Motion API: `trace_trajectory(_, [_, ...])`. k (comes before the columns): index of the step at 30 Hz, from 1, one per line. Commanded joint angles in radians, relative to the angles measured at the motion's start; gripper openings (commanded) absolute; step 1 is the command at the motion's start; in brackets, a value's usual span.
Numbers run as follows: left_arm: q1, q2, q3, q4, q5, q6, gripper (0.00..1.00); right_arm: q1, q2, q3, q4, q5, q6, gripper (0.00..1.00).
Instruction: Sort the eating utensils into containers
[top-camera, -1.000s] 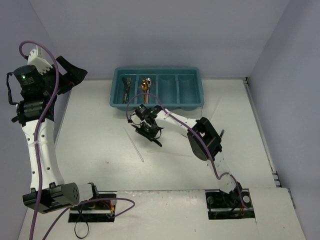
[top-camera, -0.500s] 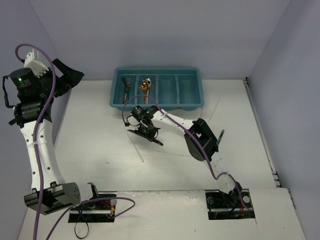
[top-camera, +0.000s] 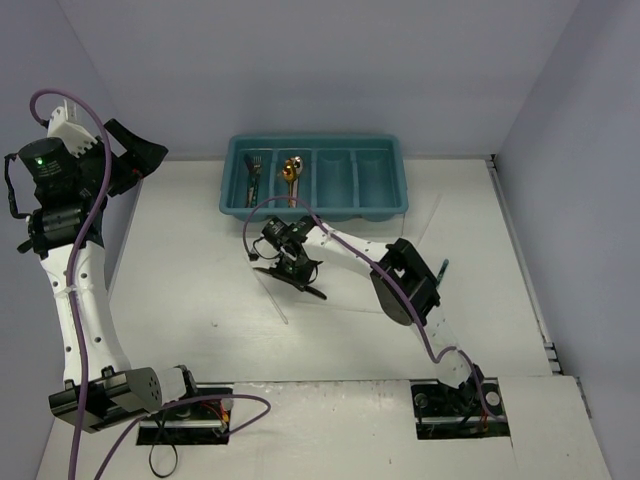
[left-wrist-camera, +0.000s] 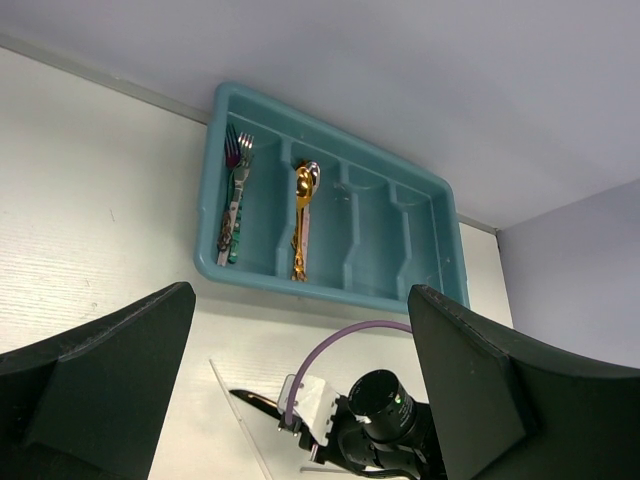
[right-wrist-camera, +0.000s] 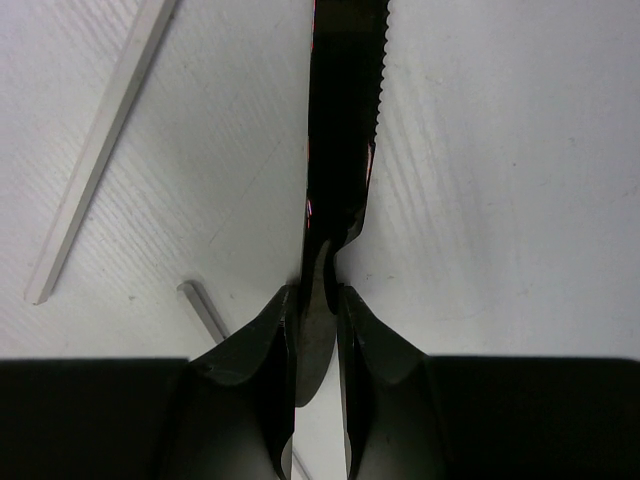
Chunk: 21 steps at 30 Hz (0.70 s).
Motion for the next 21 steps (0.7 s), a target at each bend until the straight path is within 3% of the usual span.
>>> trace_trajectory(1, [0.007, -0.036, 0.008, 0.055, 0.016, -0.005, 0.87, 0.01, -0.076, 0.006, -0.074, 0.0, 0.0, 0.0])
trace_trajectory(10, [0.006, -0.043, 0.01, 0.056, -0.002, -0.005, 0.87, -0.038, -0.128, 0.086, -0.077, 0.062, -0.021, 0.0])
trace_trajectory(21, [-0.004, -0.033, 0.004, 0.059, -0.012, -0.009, 0.87, -0.059, -0.212, 0.119, -0.076, 0.018, -0.024, 0.0])
